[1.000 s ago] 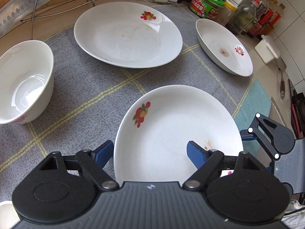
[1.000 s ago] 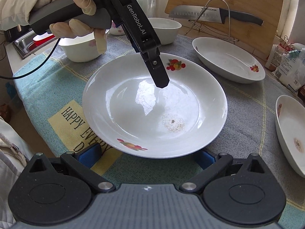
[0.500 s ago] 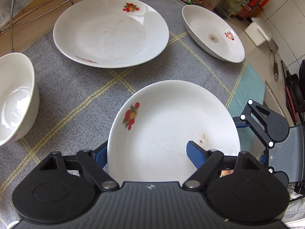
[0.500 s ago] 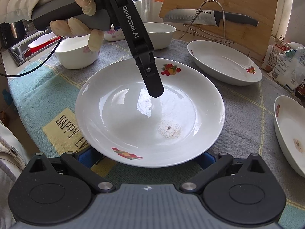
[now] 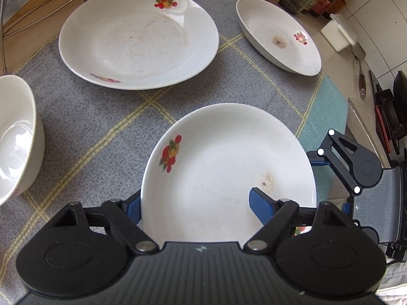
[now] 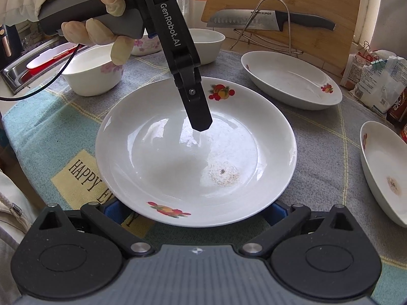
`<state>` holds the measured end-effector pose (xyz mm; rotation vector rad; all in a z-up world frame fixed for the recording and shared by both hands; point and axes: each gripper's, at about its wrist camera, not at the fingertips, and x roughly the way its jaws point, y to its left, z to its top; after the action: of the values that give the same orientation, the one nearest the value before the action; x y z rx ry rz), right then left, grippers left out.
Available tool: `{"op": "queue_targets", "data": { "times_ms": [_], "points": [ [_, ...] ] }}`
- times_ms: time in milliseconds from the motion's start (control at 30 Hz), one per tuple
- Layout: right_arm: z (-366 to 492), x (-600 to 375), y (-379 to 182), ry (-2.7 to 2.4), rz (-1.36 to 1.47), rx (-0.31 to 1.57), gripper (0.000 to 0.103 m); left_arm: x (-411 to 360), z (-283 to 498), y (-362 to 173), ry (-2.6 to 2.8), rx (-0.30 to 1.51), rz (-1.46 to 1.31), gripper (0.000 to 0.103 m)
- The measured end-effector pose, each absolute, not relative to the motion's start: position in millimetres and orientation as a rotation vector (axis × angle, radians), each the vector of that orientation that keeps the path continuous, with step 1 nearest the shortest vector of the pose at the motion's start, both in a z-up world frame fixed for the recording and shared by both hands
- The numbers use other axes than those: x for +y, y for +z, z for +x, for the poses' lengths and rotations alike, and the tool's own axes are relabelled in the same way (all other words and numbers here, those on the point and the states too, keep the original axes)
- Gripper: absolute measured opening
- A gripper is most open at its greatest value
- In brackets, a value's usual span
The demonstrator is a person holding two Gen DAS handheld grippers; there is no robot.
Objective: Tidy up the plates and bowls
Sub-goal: 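Lift the flower plate with the left gripper toward the stained plate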
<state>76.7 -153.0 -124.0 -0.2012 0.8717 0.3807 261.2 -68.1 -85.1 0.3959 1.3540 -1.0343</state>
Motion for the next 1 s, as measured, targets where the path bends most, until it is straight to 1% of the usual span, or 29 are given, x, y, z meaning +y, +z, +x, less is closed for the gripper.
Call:
{"op": "queue_targets", "data": {
  "times_ms": [167,1000],
  "points": [
    [77,-152,-123,0.378,-0.202,0.878,0.103,-68,259,-86,-1.041,1.348,0.399,0.088],
    [77,-164,-111,0.408,-0.223,0.880,0.103,-70,257,-76,-1.022,1.328,0.366,0.087]
  ]
}}
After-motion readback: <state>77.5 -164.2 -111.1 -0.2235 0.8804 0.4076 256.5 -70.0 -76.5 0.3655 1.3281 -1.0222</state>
